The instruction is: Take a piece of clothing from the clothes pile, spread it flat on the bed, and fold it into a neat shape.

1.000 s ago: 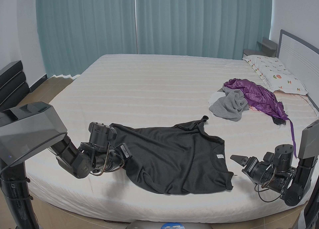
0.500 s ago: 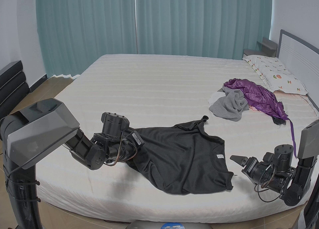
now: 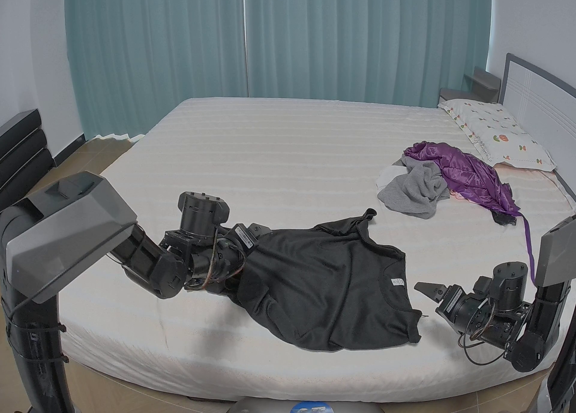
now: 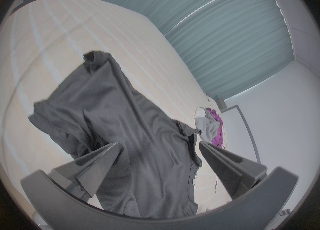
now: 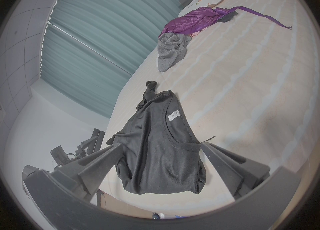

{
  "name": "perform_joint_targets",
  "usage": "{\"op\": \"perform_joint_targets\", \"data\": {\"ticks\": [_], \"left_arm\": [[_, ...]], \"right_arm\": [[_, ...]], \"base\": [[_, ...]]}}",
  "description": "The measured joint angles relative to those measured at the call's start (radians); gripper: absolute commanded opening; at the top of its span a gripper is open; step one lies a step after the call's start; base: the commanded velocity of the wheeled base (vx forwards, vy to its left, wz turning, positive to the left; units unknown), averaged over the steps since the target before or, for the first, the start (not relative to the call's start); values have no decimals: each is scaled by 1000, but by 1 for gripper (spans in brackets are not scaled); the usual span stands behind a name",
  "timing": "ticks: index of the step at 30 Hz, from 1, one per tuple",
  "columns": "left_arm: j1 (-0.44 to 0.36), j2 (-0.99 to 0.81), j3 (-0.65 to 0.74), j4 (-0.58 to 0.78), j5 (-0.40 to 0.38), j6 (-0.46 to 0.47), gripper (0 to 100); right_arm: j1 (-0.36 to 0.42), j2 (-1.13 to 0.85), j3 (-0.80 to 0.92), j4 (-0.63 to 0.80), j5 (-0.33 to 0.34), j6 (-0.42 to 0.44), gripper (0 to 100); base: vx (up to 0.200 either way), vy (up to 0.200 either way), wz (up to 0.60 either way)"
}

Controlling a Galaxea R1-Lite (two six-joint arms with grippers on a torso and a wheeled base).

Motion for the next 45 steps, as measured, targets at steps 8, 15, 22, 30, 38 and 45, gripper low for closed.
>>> {"op": "perform_joint_targets", "data": {"ticks": [8, 15, 22, 30, 38, 45], "left_arm": [[54, -62, 85, -1, -1, 6, 100], [74, -81, 211, -5, 1, 33, 100], [87, -64, 235, -48, 24, 32, 100], [113, -8, 222, -91, 54, 31, 0], [128, 18, 204, -94, 87, 27, 0], [129, -3, 240, -93, 112, 27, 0]], "right_arm": [[0, 1, 1, 0, 0, 0, 100], [2, 1, 4, 0, 0, 0, 100], [6, 1, 7, 0, 0, 0, 100], [6, 2, 8, 0, 0, 0, 100], [6, 2, 7, 0, 0, 0, 100], [6, 2, 7, 0, 0, 0, 100]], "base": [[0, 0, 0], [0, 0, 0], [0, 0, 0], [0, 0, 0], [0, 0, 0], [0, 0, 0]]}}
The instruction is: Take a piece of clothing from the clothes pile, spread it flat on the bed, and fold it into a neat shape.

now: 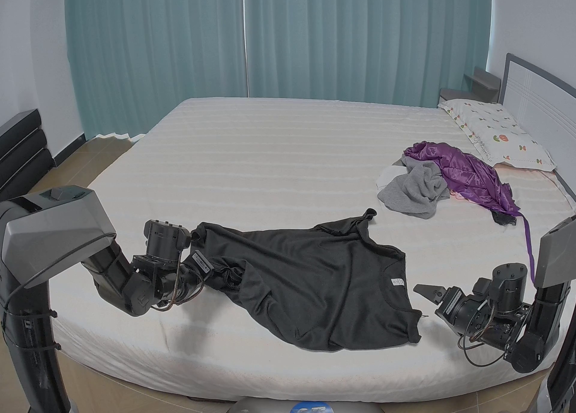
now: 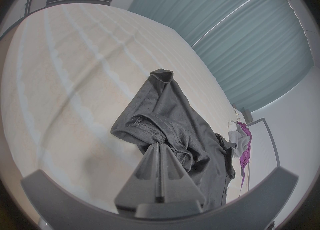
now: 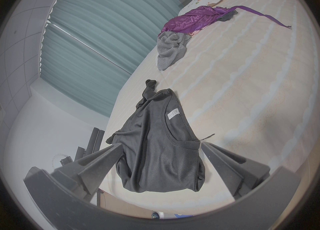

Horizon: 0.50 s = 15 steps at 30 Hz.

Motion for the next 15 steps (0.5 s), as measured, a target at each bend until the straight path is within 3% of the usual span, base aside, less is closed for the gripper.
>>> {"op": "perform_joint_targets", "data": {"ticks": [15], "left_arm": [[64, -156, 189, 4, -10, 51, 0]], "right_arm": [[3, -4, 3, 0, -1, -1, 100]], "base": [[0, 0, 0]]}}
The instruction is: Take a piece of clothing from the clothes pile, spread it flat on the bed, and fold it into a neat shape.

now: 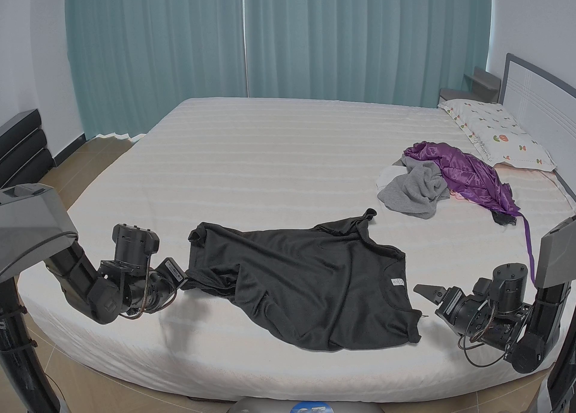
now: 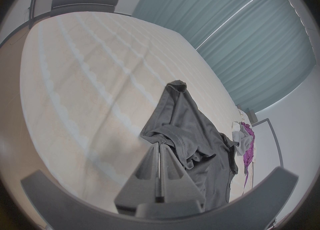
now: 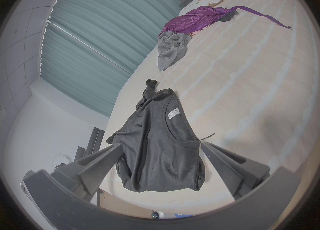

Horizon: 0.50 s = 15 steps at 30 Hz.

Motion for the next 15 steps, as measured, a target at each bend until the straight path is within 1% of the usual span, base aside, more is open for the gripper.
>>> {"op": "perform_joint_targets", "data": {"ticks": [3, 6, 9, 15], "left_arm": [[20, -34, 24, 0, -9, 7, 0], [43, -80, 55, 1, -38, 23, 0], [70, -130, 105, 15, -64, 68, 0], [143, -211, 184, 58, -93, 160, 0]], "right_arm": [[0, -1, 0, 0, 0, 0, 100], [1, -2, 0, 0, 0, 0, 100], [1, -2, 0, 0, -1, -1, 100], [2, -3, 0, 0, -1, -4, 100]], "base": [[0, 0, 0], [0, 0, 0], [0, 0, 0], [0, 0, 0]]}}
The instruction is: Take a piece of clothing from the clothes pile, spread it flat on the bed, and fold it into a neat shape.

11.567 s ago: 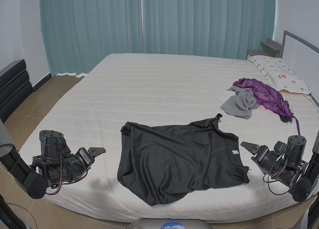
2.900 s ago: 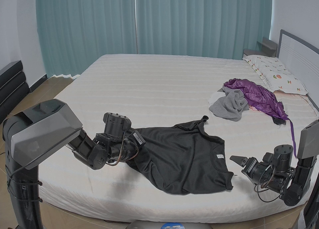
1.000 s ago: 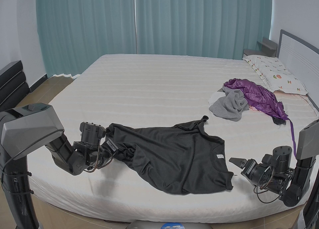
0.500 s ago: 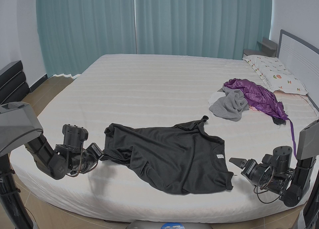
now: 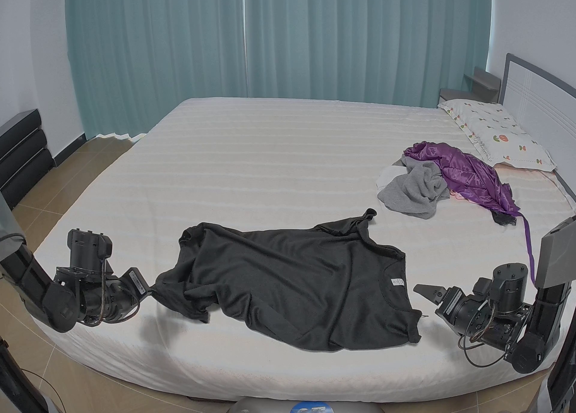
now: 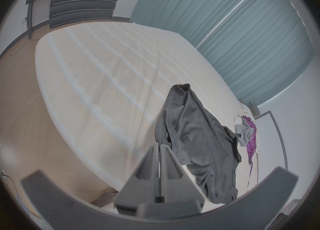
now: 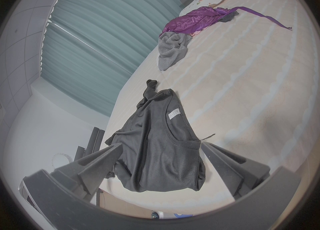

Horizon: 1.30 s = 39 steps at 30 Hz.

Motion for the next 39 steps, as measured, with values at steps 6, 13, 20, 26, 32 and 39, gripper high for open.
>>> {"op": "perform_joint_targets", "data": {"ticks": [6, 13, 20, 26, 32, 39], "left_arm": [[81, -25, 24, 2, -88, 39, 0], [135, 17, -60, -3, -140, 41, 0], [147, 123, -191, -4, -150, 36, 0], [144, 255, -272, -55, -150, 34, 100], [145, 333, -284, -171, -150, 7, 100], [158, 315, -208, -178, -179, 9, 100]], "right_arm": [[1, -1, 0, 0, 0, -1, 100], [2, -1, 1, 0, 0, -1, 100], [1, -1, 0, 0, 0, 0, 100], [0, 1, 0, 0, 0, 1, 100], [0, 2, 0, 0, 0, 1, 100], [0, 1, 0, 0, 0, 1, 100]], "base": [[0, 0, 0], [0, 0, 0], [0, 0, 0], [0, 0, 0], [0, 0, 0], [0, 0, 0]]}}
